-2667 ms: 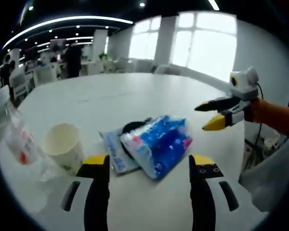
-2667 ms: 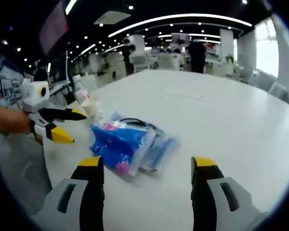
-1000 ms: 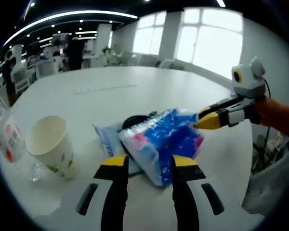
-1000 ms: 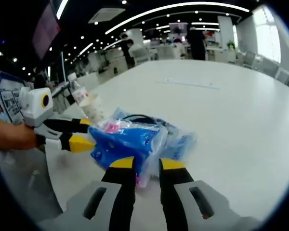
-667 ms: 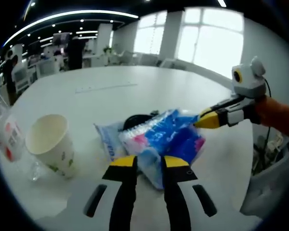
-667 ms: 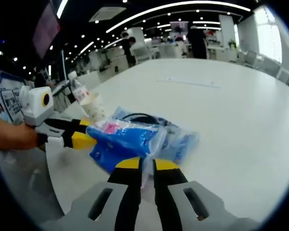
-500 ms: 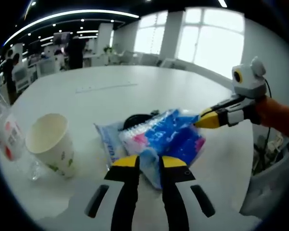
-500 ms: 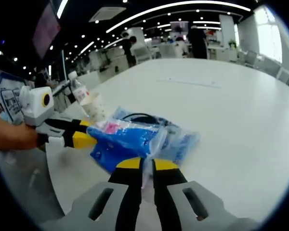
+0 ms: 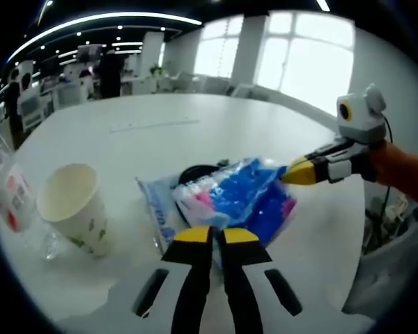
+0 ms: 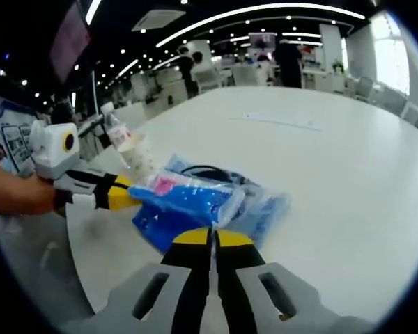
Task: Arrange the tabletop items into an orderly group along one side of the table until the central work area is clear of visible clutter.
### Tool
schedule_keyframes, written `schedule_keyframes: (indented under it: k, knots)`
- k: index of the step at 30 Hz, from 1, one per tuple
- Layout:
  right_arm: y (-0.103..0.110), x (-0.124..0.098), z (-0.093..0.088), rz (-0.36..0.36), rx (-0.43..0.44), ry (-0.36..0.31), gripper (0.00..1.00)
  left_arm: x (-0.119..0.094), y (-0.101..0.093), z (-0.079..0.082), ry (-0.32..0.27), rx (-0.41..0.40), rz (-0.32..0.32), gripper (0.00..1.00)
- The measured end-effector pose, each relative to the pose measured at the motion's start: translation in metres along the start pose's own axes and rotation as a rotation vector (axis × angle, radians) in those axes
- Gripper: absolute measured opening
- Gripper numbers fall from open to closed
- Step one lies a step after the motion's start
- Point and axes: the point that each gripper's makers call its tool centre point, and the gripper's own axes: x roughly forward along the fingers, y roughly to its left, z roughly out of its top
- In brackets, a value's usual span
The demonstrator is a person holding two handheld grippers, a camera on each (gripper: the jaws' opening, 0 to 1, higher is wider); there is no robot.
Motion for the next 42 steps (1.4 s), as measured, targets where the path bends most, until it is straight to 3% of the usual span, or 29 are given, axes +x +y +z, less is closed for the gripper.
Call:
schedule_keyframes:
  k: [8,22,42]
  knots:
    - [-0.001,-0.002,0.003,-0.003,-0.002,-0.009,0.02,-0.001,0.0,0.004,-0.005,-0.002,-0.003,0.0]
    - [-0.018,-0.018,0.016,-0.042,0.003,-0.044,0.01,0.006,-0.015,0.031,-0.025,0.027,-0.03,0.0]
    - [-0.077,-0.056,0.019,-0.149,0.023,-0.07,0.01,0.05,-0.056,0.065,-0.037,0.074,-0.094,0.0]
